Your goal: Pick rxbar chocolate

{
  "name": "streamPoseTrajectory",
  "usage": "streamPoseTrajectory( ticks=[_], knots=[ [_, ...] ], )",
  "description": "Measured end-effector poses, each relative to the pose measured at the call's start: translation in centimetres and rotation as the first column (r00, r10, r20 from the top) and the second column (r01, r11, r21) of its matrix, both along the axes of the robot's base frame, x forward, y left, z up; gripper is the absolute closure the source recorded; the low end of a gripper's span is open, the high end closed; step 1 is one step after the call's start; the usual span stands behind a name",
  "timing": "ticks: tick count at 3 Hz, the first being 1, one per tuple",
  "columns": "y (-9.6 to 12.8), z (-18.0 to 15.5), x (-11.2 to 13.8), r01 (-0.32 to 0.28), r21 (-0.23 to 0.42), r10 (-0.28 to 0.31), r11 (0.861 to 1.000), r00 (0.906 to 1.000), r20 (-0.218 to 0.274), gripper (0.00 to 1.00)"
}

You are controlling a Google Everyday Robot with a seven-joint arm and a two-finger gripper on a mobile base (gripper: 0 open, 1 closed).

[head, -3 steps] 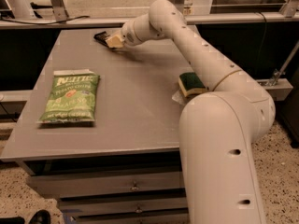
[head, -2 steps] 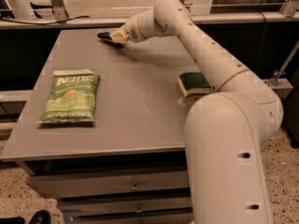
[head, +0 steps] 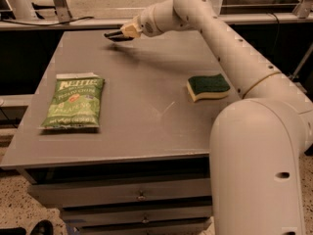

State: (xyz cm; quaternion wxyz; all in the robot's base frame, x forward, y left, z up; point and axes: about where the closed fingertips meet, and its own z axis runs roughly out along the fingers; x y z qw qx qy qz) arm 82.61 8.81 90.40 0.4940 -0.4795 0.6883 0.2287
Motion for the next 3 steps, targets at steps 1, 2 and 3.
streamPoseTrajectory(
  ticks=[1, 2, 3],
  knots=[
    [-1.6, 2.2, -1.1, -0.029, 0.039, 0.028, 0.999, 0.9991, 0.031, 1.0],
    [-2.8, 5.3, -2.0, -0.061, 0.1, 0.053, 0.993, 0.9953, 0.081, 1.0],
    [-2.9, 5.9, -2.2, -0.068, 0.113, 0.058, 0.991, 0.9941, 0.092, 1.0]
  ],
)
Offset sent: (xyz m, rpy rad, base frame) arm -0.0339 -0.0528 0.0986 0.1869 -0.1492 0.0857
